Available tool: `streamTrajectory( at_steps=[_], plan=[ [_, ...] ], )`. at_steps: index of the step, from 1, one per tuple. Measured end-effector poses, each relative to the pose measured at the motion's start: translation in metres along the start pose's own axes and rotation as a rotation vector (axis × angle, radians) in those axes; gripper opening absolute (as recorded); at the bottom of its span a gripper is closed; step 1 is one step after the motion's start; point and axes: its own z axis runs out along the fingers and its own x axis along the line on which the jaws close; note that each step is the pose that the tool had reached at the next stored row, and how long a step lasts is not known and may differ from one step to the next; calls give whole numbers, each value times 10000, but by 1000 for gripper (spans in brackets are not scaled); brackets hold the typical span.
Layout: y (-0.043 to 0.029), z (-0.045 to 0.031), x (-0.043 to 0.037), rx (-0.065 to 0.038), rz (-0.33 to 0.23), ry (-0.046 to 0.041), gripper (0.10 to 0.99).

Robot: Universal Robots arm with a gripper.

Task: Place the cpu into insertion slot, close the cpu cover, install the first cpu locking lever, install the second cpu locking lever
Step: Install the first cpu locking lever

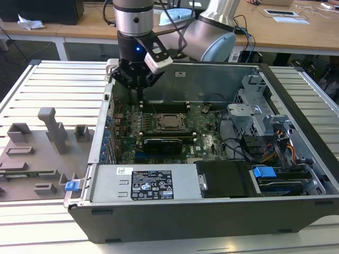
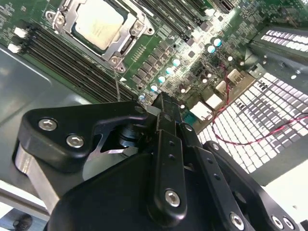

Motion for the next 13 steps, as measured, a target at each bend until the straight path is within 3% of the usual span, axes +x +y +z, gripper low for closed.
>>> streamTrajectory(
  at_steps=[13],
  plan=[
    [26, -6, 190, 5, -6, 2, 106]
  ],
)
